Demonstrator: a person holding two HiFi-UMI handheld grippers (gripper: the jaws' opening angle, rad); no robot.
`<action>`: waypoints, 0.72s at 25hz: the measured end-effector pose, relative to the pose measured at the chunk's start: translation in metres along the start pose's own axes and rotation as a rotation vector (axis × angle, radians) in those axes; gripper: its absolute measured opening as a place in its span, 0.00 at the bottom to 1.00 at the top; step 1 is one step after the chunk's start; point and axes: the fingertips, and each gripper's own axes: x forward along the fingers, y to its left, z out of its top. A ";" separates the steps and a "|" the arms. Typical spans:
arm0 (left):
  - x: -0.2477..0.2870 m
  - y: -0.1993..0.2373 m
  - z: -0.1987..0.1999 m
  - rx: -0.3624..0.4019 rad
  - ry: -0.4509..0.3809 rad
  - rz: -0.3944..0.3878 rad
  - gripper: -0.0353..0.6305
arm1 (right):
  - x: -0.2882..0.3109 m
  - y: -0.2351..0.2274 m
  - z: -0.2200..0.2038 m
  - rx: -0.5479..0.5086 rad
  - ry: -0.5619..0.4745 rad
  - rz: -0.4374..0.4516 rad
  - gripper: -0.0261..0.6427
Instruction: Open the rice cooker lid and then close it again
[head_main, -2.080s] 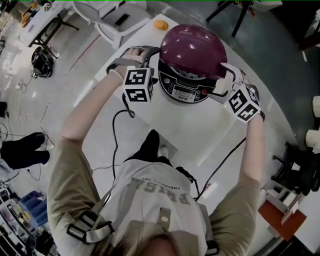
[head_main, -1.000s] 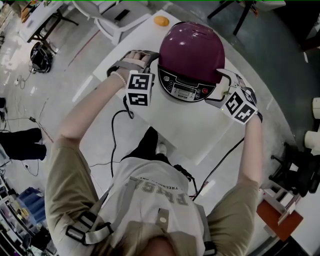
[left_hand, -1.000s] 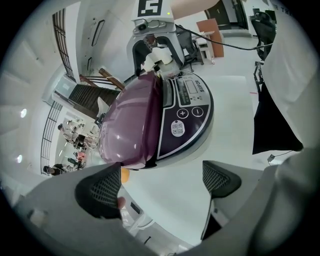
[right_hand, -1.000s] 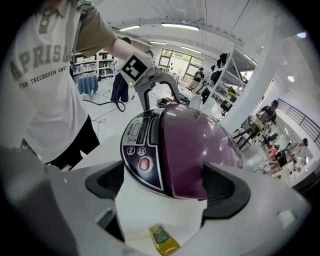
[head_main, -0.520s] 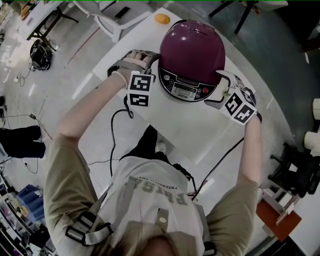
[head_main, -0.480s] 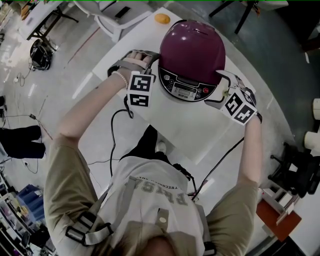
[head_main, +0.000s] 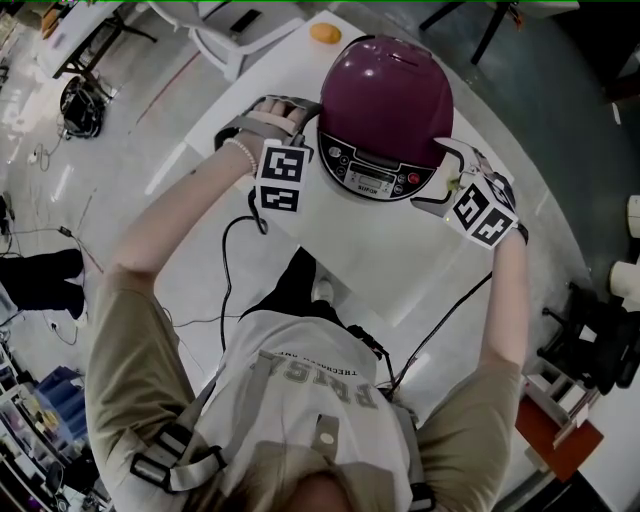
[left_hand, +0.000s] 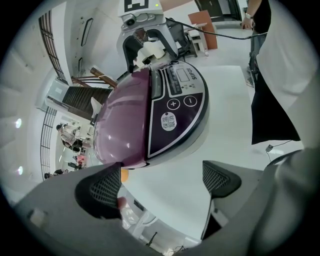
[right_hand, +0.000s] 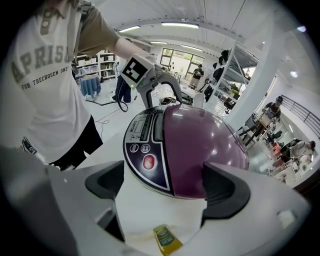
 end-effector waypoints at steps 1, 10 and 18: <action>0.000 0.000 0.000 0.002 0.002 0.000 0.83 | 0.000 0.000 0.001 0.000 -0.002 0.000 0.74; 0.002 -0.001 -0.004 0.057 0.046 -0.011 0.83 | 0.003 0.002 -0.003 -0.009 0.040 0.015 0.73; 0.004 0.002 -0.004 0.085 0.066 -0.007 0.83 | 0.003 0.001 -0.002 0.008 0.025 0.020 0.73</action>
